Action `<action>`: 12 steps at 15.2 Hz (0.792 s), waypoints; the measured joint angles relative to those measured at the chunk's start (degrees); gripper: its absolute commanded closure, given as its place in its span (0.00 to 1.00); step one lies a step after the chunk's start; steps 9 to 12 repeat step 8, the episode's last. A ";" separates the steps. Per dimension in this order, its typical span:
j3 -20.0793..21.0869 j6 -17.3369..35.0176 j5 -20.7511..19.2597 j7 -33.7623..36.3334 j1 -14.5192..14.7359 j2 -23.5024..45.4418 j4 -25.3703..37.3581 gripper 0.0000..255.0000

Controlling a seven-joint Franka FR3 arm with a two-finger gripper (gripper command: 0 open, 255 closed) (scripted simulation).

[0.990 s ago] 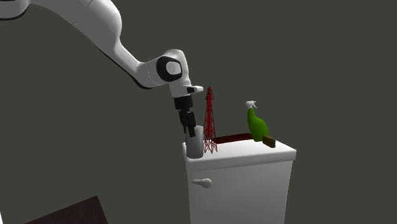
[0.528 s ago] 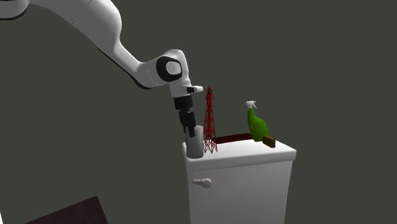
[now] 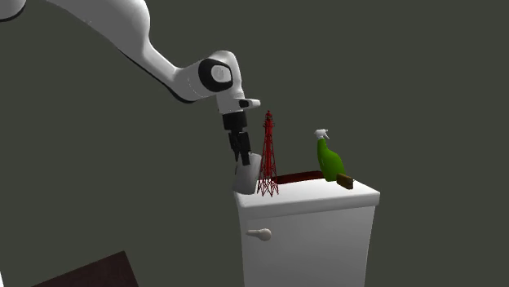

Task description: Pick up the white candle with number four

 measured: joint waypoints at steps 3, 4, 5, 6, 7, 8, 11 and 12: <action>0.00 -2.30 0.34 -0.53 -0.01 -0.58 1.77 1.00; 0.02 -3.00 0.45 -0.64 0.02 -0.86 2.20 1.00; 0.00 -3.64 0.57 -0.85 0.00 -1.13 2.59 1.00; -0.04 -4.54 0.69 -1.13 -0.04 -1.32 3.34 1.00; -0.03 -5.18 0.78 -1.24 -0.03 -1.52 3.79 1.00; -0.03 -5.58 0.83 -1.33 -0.03 -1.60 4.12 1.00; -0.03 -5.58 0.83 -1.33 -0.03 -1.60 4.12 1.00; -0.03 -5.58 0.83 -1.33 -0.03 -1.60 4.12 1.00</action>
